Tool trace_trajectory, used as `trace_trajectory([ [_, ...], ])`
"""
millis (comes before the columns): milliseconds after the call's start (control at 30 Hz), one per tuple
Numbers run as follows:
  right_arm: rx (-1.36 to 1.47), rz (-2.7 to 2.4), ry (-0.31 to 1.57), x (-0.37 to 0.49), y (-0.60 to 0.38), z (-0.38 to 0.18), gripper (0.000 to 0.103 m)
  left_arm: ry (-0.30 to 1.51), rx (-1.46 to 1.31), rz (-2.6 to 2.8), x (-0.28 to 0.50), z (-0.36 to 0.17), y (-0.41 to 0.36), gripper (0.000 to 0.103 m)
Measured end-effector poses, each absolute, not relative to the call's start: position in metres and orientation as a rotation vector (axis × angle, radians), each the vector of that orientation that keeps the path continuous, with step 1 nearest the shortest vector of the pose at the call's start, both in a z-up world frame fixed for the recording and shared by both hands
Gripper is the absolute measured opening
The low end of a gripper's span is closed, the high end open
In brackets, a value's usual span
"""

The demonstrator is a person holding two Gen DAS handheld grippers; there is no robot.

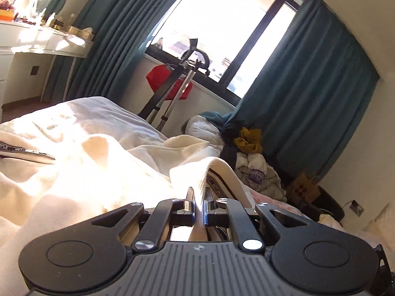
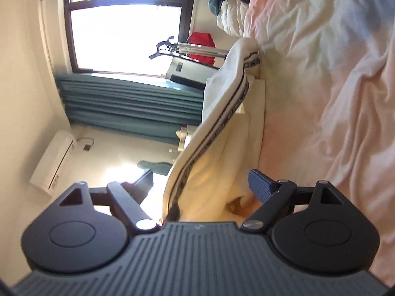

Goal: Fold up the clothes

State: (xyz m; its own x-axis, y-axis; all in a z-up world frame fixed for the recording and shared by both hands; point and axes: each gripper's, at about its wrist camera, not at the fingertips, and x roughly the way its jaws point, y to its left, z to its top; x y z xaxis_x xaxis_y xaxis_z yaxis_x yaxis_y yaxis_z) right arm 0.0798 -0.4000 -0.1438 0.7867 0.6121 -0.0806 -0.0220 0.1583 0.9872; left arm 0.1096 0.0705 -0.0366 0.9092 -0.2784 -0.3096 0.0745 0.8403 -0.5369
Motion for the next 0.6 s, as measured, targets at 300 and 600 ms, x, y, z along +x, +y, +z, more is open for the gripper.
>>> trace_trajectory([
  [300, 1.275, 0.251, 0.587, 0.219, -0.366, -0.170, 0.086, 0.447, -0.578, -0.150, 0.127, -0.060, 0.112, 0.007],
  [600, 1.349, 0.116, 0.441, 0.285, -0.356, -0.198, 0.039, 0.429, -0.503, -0.157, 0.150, -0.067, 0.100, 0.007],
])
